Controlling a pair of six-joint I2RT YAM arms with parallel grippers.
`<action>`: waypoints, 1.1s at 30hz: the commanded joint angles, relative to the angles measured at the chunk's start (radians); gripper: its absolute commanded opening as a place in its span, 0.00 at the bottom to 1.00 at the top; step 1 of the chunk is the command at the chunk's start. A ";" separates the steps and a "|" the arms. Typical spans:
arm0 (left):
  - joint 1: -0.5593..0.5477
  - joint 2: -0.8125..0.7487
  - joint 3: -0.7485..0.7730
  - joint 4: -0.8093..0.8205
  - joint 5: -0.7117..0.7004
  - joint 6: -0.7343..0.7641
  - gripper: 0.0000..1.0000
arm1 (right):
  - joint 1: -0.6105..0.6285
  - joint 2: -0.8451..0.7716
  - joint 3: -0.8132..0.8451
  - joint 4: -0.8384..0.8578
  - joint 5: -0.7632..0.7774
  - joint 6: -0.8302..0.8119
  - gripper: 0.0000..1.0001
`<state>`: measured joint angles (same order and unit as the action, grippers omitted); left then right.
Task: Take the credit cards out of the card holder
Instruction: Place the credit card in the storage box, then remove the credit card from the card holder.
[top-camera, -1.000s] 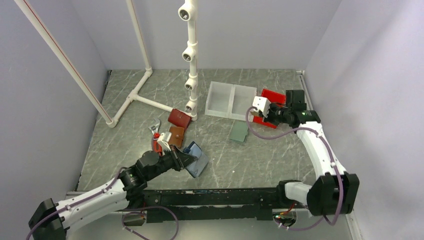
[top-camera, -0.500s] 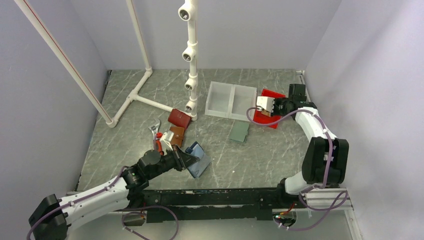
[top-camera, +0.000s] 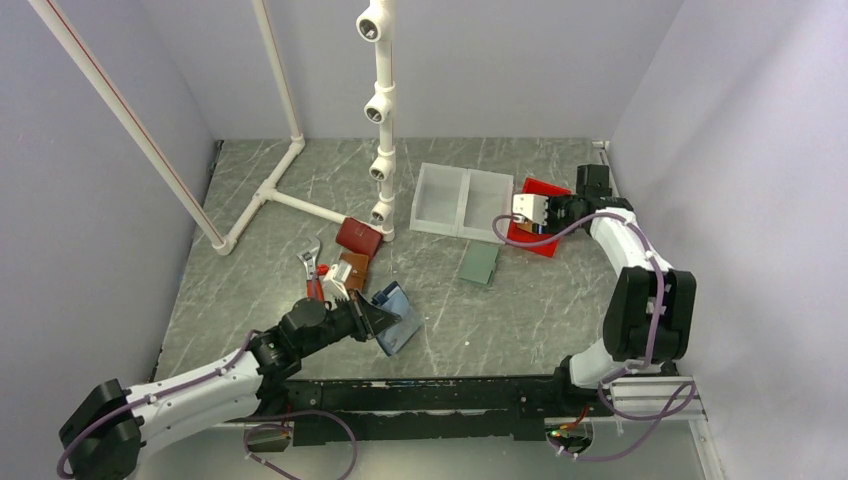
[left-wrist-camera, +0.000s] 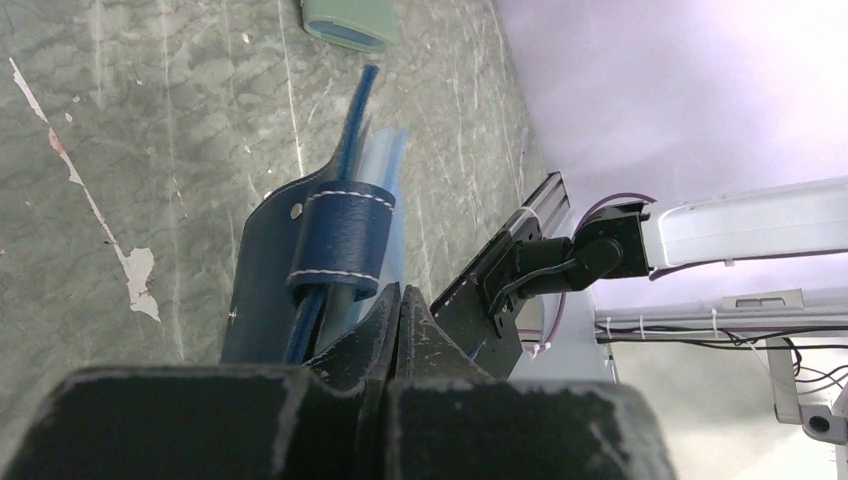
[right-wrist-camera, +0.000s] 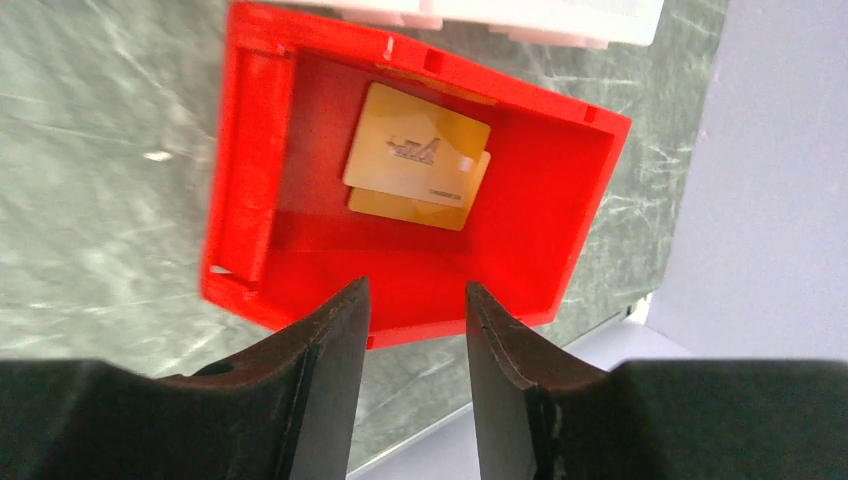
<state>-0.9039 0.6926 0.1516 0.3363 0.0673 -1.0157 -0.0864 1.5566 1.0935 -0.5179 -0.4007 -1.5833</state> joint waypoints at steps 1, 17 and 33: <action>0.004 0.043 0.046 0.109 0.038 -0.016 0.00 | -0.004 -0.111 0.065 -0.162 -0.158 0.112 0.43; 0.008 0.435 0.226 0.366 0.172 -0.024 0.00 | 0.265 -0.387 -0.140 -0.423 -0.674 0.460 0.62; 0.061 0.788 0.092 0.592 0.027 -0.224 0.00 | 0.356 -0.392 -0.209 -0.335 -0.638 0.585 0.62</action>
<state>-0.8654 1.4715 0.2863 0.9310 0.1555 -1.1912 0.2386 1.1667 0.8936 -0.9127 -1.0283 -1.0298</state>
